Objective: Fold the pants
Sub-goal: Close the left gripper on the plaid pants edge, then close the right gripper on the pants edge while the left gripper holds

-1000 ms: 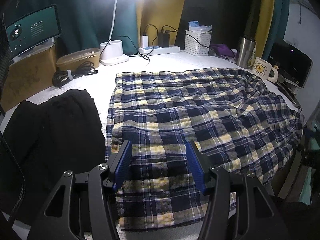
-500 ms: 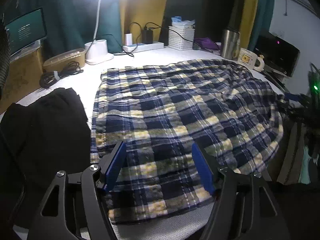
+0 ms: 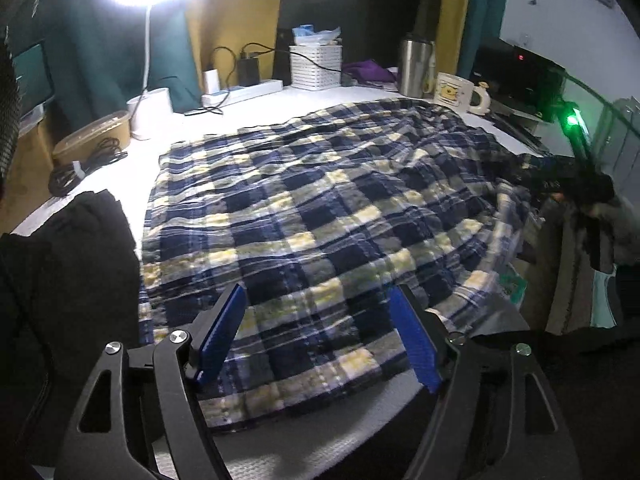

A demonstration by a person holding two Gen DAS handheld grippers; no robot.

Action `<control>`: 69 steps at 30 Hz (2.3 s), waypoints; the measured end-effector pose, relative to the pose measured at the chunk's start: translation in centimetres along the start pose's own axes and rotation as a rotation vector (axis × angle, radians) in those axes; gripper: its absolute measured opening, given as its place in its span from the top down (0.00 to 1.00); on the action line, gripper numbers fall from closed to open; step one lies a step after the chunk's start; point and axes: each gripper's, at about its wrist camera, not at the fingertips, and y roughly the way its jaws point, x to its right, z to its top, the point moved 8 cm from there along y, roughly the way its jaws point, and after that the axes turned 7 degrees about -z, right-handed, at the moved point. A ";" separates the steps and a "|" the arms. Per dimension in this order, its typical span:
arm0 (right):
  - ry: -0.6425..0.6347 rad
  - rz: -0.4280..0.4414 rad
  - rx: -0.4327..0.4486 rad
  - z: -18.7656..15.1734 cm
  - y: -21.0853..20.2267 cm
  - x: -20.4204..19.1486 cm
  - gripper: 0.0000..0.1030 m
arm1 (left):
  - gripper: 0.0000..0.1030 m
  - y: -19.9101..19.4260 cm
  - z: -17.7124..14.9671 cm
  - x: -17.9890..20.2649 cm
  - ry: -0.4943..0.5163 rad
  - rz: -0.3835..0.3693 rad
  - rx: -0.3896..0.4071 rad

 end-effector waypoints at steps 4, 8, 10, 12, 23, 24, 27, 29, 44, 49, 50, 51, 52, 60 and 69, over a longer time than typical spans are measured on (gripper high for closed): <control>0.011 -0.010 -0.015 0.2 0.5 -0.1 0.13 | 0.20 -0.2 -0.4 0.8 0.037 -0.037 -0.007; 0.048 -0.013 -0.036 0.3 1.1 0.1 0.09 | 0.15 -0.6 -1.2 1.7 0.076 -0.074 -0.023; 0.065 -0.015 -0.048 0.4 1.3 0.2 0.09 | 0.13 -0.9 -1.7 2.0 0.100 -0.082 -0.035; 0.079 -0.015 -0.063 0.6 1.5 0.3 0.08 | 0.12 -0.4 -2.3 2.0 0.120 -0.067 -0.059; 0.104 0.012 0.014 1.0 -0.4 1.2 0.08 | 0.79 1.0 -1.8 0.5 0.064 0.006 -0.058; 0.094 0.001 0.032 1.0 -0.9 1.4 0.08 | 0.87 1.0 -1.5 0.4 0.048 -0.002 -0.053; 0.045 -0.053 0.105 0.8 -3.3 1.5 0.08 | 0.93 0.8 -0.5 0.1 -0.001 -0.018 -0.018; 0.001 -0.061 0.134 0.3 -4.9 0.9 0.08 | 0.94 0.7 0.1 -0.1 -0.031 -0.029 -0.008; -0.270 -0.010 0.131 -2.6 -4.7 -2.4 0.08 | 0.94 -0.7 2.3 -0.8 -0.071 -0.060 0.031; -0.312 0.036 0.118 -2.4 -3.6 -2.8 0.48 | 0.94 0.0 2.0 -0.9 -0.077 -0.063 0.016; -0.314 0.040 0.112 -2.3 -3.6 -2.9 0.53 | 0.94 0.1 1.9 -0.9 -0.073 -0.062 0.013; -0.317 0.045 0.112 -2.1 -3.6 -3.1 0.61 | 0.94 0.3 1.8 -0.9 -0.069 -0.061 0.009; -0.316 0.055 0.108 -1.9 -3.6 -3.2 0.66 | 0.94 0.4 1.7 -1.0 -0.064 -0.061 0.003; -0.226 0.064 0.120 0.2 -4.6 -2.5 0.94 | 0.68 0.6 0.5 -0.7 -0.027 -0.043 -0.034; -0.078 0.042 0.187 5.0 -7.1 0.2 0.97 | 0.31 0.9 -0.9 2.0 0.072 -0.058 -0.045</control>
